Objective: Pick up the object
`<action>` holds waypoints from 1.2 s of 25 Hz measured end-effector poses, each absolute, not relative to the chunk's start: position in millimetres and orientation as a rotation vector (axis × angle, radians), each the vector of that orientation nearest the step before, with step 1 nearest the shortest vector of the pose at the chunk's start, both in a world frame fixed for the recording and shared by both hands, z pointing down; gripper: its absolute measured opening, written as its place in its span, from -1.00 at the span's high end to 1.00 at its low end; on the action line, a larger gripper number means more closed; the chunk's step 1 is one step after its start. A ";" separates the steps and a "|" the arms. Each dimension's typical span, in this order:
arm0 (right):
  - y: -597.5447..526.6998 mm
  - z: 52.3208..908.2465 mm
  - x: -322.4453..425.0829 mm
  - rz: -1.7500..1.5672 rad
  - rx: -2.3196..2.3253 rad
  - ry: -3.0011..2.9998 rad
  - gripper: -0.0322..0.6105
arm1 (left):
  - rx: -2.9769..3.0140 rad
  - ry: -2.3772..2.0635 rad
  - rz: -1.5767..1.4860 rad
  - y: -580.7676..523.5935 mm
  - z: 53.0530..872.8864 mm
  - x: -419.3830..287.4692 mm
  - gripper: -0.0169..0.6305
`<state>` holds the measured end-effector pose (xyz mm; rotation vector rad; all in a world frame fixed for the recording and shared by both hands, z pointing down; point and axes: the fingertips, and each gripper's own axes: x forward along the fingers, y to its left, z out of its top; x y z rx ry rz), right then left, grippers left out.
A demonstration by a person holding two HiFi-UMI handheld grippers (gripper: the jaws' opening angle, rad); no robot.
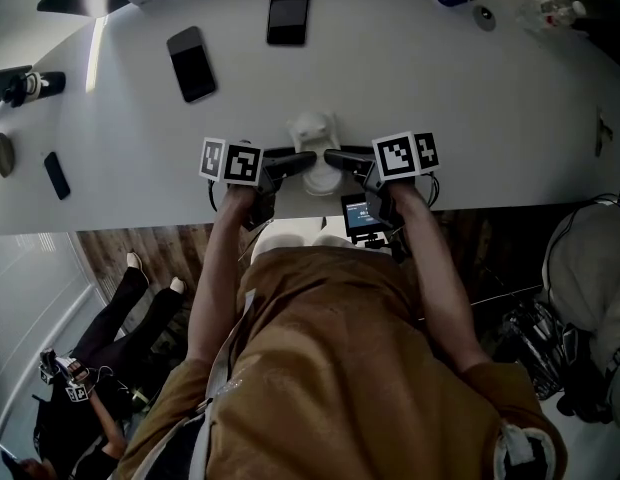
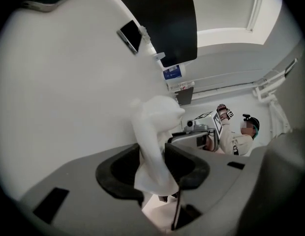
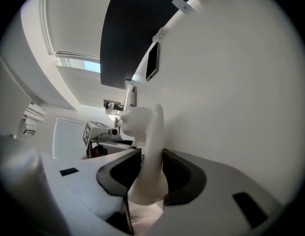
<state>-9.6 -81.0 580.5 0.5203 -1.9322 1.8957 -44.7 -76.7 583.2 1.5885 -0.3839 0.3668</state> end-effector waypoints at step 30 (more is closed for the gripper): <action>-105.9 489.4 -6.6 1.419 0.580 -2.359 0.47 | 1.954 -0.365 0.207 -102.4 505.2 -46.2 0.53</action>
